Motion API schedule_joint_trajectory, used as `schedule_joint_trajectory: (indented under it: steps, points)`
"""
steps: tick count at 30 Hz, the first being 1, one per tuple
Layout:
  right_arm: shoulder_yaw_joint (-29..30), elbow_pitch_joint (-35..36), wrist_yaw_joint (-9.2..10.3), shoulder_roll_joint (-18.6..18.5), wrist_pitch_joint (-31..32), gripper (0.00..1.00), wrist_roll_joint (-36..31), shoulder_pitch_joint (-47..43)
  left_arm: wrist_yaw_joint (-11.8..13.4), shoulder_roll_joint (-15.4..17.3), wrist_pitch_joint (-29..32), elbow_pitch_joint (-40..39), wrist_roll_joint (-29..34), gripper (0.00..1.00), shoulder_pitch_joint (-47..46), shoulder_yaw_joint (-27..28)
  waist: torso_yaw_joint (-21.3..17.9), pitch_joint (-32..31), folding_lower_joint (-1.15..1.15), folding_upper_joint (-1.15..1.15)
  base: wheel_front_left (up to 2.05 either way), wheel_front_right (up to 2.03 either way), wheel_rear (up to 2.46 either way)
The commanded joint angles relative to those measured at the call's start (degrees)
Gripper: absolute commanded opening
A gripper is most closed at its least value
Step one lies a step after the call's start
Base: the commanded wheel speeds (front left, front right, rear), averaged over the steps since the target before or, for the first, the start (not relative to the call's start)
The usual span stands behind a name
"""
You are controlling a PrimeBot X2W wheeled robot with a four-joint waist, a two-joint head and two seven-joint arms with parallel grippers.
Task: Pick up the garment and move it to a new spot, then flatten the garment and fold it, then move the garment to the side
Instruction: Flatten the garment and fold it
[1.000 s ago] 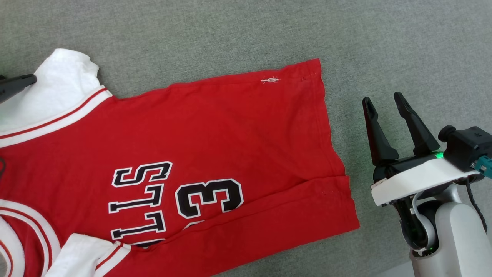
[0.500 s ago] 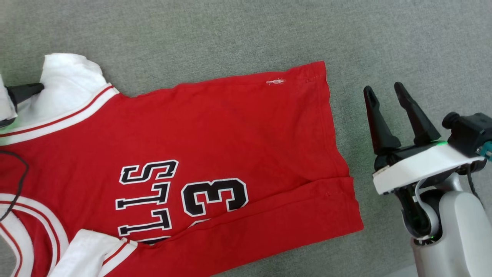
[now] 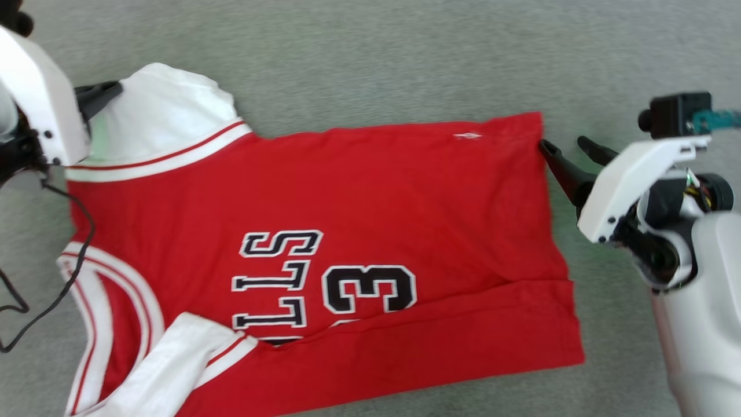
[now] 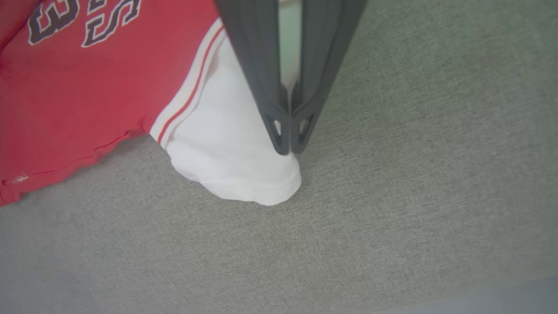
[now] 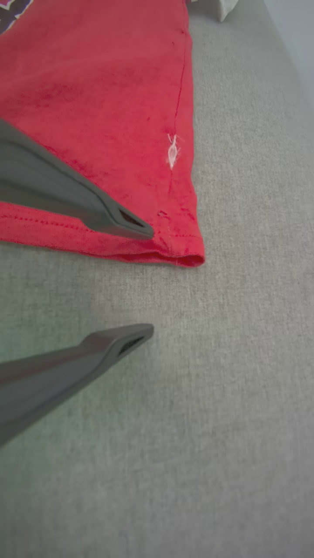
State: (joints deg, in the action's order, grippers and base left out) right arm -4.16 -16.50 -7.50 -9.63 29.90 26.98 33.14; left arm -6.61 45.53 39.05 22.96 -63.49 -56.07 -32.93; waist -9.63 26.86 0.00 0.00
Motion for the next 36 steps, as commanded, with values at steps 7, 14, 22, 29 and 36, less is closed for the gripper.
schedule_joint_trajectory:
  steps: [7,14,22,29,36]
  points:
    - [-1.8,-6.4,0.02,-1.0,7.5,1.00,0.6,8.0,-0.6,-1.5,-1.1,-2.4,1.8,0.00,-2.7,-1.9,3.9,2.1,0.00,0.00,0.00,0.00,0.00]
    - [-3.5,-13.4,0.05,-0.5,12.8,1.00,-0.1,10.4,-0.8,-1.9,-2.0,-2.8,2.1,0.00,-3.6,-3.0,4.7,3.3,0.00,0.00,0.00,0.00,0.00]
    - [-4.6,-14.8,0.02,-0.5,17.0,0.00,-0.8,11.5,-0.9,-1.4,-3.7,-2.2,0.9,0.00,-2.8,-4.5,5.4,2.8,0.00,0.00,0.00,0.00,0.00]
    - [-2.7,-6.5,0.02,-4.0,11.5,0.00,-2.3,10.4,-0.9,-0.8,-8.9,-3.0,-0.3,0.00,0.1,-5.1,6.7,-1.6,0.00,0.00,0.00,0.00,0.00]
    - [0.2,0.1,0.02,-4.9,9.6,0.00,-2.0,2.1,-0.9,0.1,-15.2,-3.9,-2.2,0.00,7.2,-4.9,8.2,-7.4,0.00,0.00,0.00,0.00,0.00]
